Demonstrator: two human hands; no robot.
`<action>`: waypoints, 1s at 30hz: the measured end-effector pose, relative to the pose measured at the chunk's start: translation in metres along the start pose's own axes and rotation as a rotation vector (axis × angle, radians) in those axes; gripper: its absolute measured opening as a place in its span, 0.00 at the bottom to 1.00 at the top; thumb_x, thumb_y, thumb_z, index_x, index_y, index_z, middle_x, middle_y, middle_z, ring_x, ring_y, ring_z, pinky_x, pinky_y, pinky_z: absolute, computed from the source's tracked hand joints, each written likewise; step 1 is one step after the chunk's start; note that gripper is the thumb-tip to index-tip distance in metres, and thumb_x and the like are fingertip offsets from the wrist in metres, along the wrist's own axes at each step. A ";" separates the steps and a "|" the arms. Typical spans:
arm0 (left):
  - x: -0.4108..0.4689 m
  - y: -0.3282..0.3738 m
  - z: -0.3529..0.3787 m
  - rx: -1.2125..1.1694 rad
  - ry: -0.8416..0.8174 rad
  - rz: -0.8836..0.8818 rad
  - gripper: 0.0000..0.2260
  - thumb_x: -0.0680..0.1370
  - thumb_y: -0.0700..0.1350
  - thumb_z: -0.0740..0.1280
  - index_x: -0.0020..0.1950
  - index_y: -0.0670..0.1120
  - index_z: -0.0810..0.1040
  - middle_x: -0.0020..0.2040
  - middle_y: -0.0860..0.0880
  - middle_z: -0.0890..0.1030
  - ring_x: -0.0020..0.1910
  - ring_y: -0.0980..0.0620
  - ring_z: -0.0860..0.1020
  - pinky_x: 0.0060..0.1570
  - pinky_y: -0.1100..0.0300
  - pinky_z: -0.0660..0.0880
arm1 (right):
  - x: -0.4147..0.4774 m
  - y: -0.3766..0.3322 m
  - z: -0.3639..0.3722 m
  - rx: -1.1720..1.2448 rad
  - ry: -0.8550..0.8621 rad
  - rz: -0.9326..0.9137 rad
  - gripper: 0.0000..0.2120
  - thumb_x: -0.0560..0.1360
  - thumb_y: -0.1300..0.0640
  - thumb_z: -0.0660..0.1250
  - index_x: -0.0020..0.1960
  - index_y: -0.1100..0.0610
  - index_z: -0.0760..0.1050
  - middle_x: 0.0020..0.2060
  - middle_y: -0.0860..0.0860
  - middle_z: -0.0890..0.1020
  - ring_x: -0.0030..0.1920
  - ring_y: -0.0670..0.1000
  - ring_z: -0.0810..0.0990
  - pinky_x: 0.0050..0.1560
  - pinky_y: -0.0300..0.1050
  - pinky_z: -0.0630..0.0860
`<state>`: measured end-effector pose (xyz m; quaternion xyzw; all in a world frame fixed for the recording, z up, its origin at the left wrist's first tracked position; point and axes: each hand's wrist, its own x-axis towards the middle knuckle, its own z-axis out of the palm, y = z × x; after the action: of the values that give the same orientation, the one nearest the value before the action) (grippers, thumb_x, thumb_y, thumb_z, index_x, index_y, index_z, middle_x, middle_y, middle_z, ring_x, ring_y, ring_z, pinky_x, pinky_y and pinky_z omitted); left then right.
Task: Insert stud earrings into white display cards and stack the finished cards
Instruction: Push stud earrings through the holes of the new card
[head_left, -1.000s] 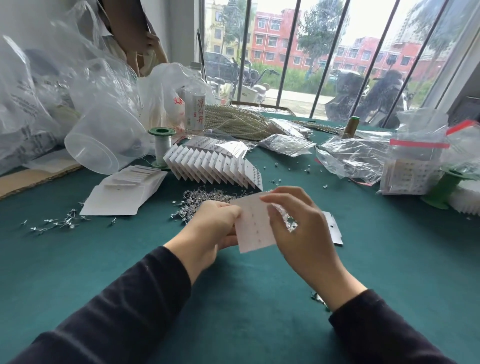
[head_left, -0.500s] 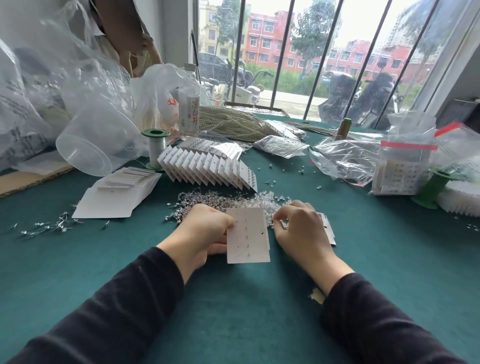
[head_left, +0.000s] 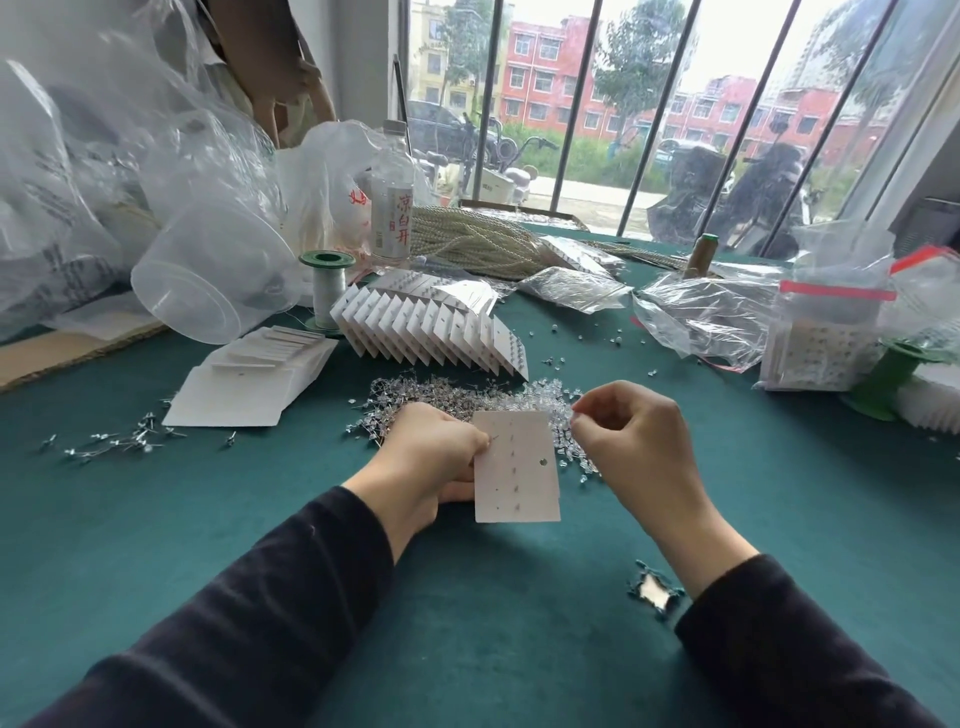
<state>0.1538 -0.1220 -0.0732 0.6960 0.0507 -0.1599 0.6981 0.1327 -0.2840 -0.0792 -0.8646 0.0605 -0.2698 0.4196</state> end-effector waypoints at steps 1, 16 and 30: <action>0.000 0.000 0.000 -0.003 -0.001 0.000 0.07 0.76 0.32 0.62 0.38 0.38 0.74 0.32 0.42 0.79 0.21 0.53 0.79 0.20 0.62 0.75 | 0.001 0.002 -0.001 -0.014 -0.001 0.011 0.05 0.66 0.60 0.69 0.34 0.51 0.78 0.28 0.45 0.80 0.30 0.43 0.78 0.33 0.38 0.74; 0.003 0.006 -0.010 0.011 0.071 0.021 0.06 0.76 0.32 0.61 0.40 0.38 0.74 0.33 0.42 0.80 0.21 0.53 0.79 0.20 0.63 0.74 | 0.002 0.006 -0.017 -0.407 -0.329 -0.213 0.04 0.69 0.57 0.71 0.40 0.48 0.82 0.40 0.43 0.77 0.41 0.43 0.72 0.44 0.36 0.63; 0.000 0.004 -0.005 0.024 0.033 0.013 0.07 0.75 0.31 0.61 0.37 0.38 0.73 0.29 0.43 0.79 0.19 0.53 0.78 0.18 0.63 0.73 | 0.000 -0.002 -0.005 -0.269 -0.104 -0.184 0.02 0.69 0.62 0.67 0.39 0.57 0.77 0.30 0.45 0.77 0.32 0.44 0.74 0.33 0.27 0.65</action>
<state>0.1555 -0.1167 -0.0694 0.7074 0.0557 -0.1441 0.6897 0.1305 -0.2861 -0.0755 -0.9276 -0.0049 -0.2515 0.2762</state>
